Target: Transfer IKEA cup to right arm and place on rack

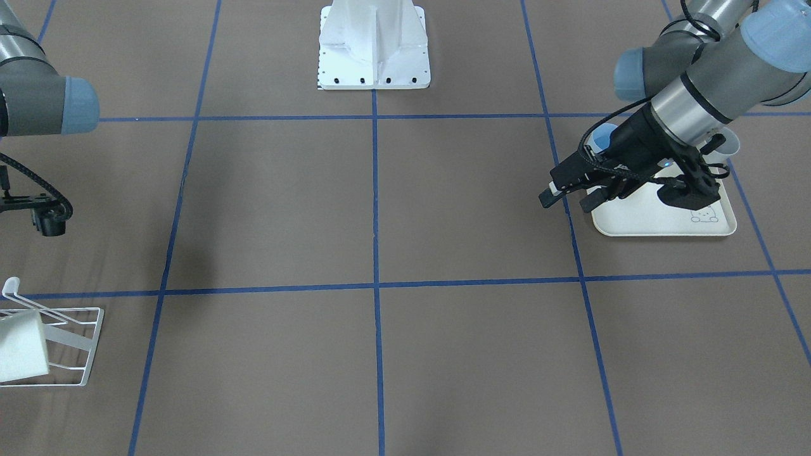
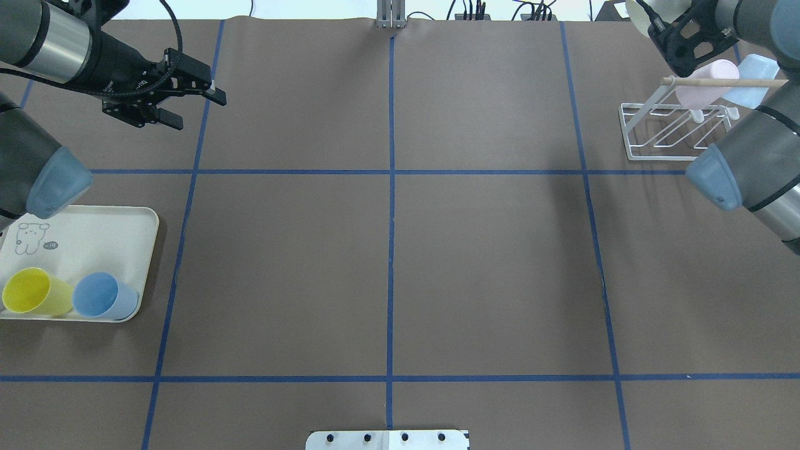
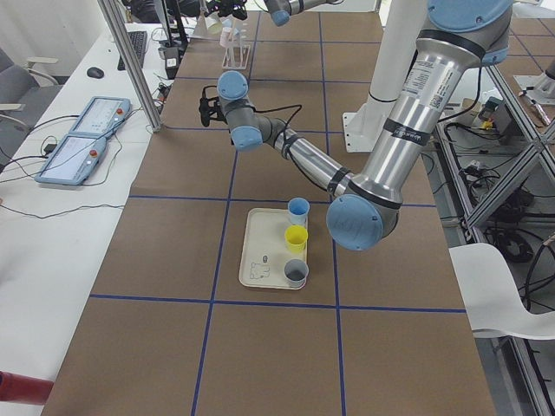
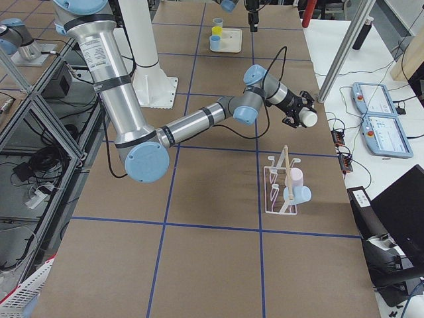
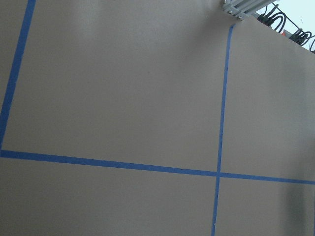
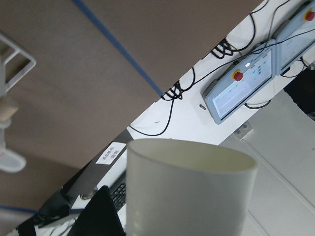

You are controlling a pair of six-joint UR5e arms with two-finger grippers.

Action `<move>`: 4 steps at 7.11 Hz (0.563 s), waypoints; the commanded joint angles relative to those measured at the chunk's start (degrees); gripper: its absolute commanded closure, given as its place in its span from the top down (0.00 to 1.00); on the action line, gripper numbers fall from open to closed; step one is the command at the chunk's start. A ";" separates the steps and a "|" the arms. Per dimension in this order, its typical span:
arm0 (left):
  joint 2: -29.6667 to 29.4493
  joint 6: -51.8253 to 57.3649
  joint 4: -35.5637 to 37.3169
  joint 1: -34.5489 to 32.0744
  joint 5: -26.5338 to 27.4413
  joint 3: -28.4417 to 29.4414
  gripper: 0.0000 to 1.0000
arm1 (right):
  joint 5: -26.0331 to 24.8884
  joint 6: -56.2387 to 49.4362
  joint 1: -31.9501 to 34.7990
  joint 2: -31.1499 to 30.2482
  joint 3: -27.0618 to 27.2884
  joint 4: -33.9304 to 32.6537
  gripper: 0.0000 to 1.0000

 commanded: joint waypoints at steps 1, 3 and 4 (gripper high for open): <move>0.03 -0.01 0.00 0.04 0.05 0.06 1.00 | -5.15 -9.30 0.48 -1.09 -1.54 0.00 0.14; 0.03 -0.01 0.00 0.13 0.05 0.06 1.00 | -10.76 -11.16 0.31 -3.36 -3.56 0.87 0.16; 0.03 -0.01 0.00 0.13 0.05 0.06 1.00 | -12.27 -10.82 0.04 -3.38 -4.53 0.88 0.17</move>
